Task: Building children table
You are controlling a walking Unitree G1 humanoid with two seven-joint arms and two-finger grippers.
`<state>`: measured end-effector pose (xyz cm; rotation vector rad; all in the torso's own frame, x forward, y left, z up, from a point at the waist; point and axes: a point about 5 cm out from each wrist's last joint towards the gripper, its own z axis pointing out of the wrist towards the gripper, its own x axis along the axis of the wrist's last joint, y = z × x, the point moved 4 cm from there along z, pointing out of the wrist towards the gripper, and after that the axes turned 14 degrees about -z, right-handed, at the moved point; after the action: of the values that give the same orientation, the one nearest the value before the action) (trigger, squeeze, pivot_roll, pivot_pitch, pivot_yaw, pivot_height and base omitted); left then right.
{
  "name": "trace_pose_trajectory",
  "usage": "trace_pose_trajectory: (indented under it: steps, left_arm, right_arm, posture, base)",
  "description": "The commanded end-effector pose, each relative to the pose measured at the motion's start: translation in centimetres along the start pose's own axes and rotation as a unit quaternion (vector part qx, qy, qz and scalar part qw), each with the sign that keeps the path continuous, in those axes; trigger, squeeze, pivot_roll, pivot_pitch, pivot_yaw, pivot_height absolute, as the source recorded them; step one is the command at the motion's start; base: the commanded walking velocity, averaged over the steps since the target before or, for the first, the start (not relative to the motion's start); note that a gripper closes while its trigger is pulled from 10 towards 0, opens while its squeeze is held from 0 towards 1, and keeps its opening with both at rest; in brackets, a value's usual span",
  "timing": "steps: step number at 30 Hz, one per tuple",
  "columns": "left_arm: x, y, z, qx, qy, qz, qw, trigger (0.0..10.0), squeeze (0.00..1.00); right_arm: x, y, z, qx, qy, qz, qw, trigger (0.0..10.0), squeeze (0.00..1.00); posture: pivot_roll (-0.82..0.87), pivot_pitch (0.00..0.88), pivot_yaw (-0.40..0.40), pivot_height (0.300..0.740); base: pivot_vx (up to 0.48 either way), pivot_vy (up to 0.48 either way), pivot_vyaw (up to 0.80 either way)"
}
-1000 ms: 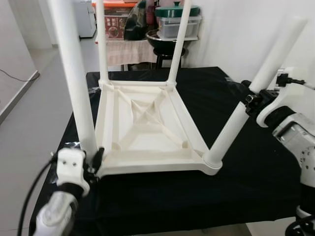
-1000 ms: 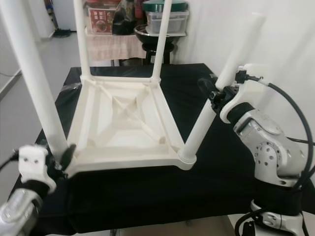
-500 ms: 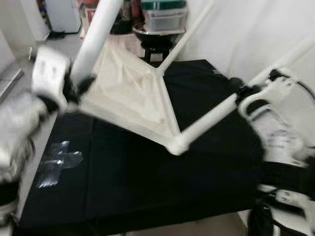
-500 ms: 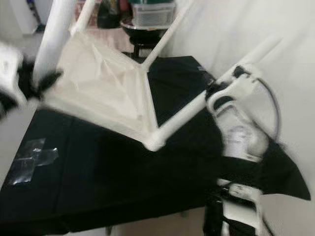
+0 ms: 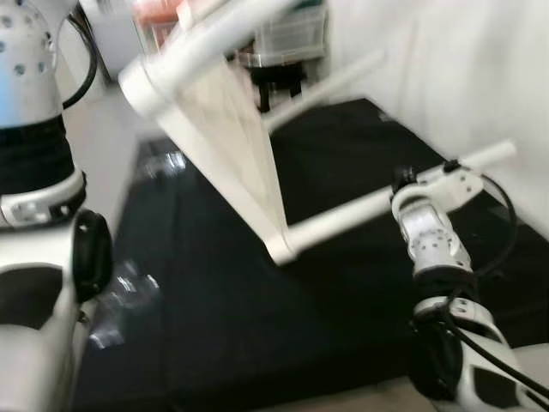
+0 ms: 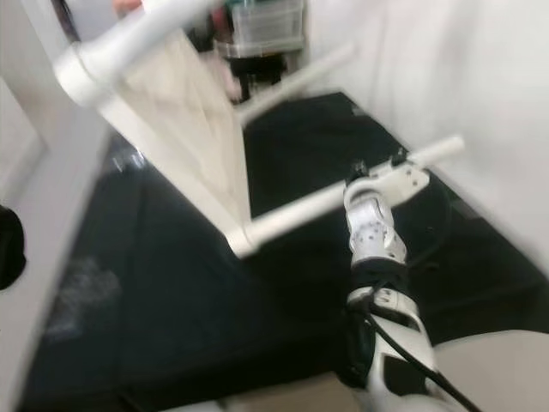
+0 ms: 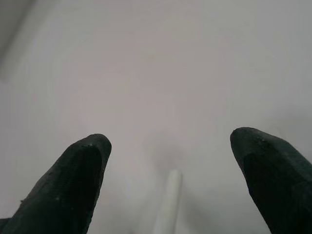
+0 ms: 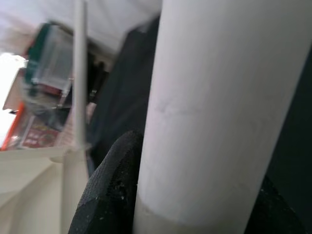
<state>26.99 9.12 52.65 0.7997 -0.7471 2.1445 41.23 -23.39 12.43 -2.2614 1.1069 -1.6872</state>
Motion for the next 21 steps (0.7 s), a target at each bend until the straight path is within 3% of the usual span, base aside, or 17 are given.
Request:
trace_pose_trajectory:
  steps: [1, 7, 8, 9, 10, 11, 21]
  left_arm:
    - [-2.6, -1.2, -0.3, 0.015, -0.045, -0.038, 0.998, 10.0, 1.0]
    - [-4.2, -1.6, -0.8, 0.029, -0.066, -0.056, 0.996, 10.0, 1.0]
    - [-4.4, -1.6, -1.1, 0.033, -0.067, -0.062, 0.995, 10.0, 0.59]
    - [-4.4, -1.6, -1.1, 0.033, -0.067, -0.062, 0.995, 10.0, 0.59]
    - [-4.7, -1.6, -1.6, 0.038, -0.068, -0.069, 0.995, 10.0, 0.0]
    - [-4.9, -1.5, -2.1, 0.043, -0.068, -0.075, 0.994, 10.0, 0.0]
    - [-5.7, -0.9, -4.0, 0.052, -0.064, -0.102, 0.991, 10.0, 0.0]
  right_arm:
    - [-8.0, 5.2, -0.5, -0.092, -0.122, -0.106, 0.982, 0.0, 0.0]
    - [-9.7, 6.4, -0.8, -0.108, -0.14, -0.146, 0.973, 0.0, 0.0]
    - [-9.9, 6.7, -0.8, -0.112, -0.142, -0.156, 0.971, 0.0, 0.0]
    - [-9.9, 6.7, -0.8, -0.112, -0.142, -0.156, 0.971, 0.0, 0.0]
    - [-10.2, 7.0, -0.9, -0.112, -0.149, -0.167, 0.968, 10.0, 0.0]
    - [-10.3, 7.2, -1.0, -0.116, -0.15, -0.177, 0.966, 10.0, 1.0]
    - [-10.0, 8.2, -0.9, -0.109, -0.137, -0.17, 0.97, 10.0, 1.0]
  posture:
    - [0.0, 0.0, 0.141, 0.74]
    - [0.0, 0.0, 0.122, 0.74]
    - [0.0, 0.0, 0.12, 0.74]
    - [0.0, 0.0, 0.12, 0.74]
    - [-0.01, 0.0, 0.114, 0.74]
    - [-0.01, 0.0, 0.111, 0.74]
    - [-0.03, 0.0, 0.086, 0.74]
  base:
    - [0.0, 0.0, 0.0]
    - [0.0, 0.0, 0.0]
    - [0.0, 0.0, 0.0]
    - [0.0, 0.0, 0.0]
    - [0.0, 0.0, 0.0]
    - [0.0, 0.0, 0.0]
    - [0.0, 0.0, 0.0]
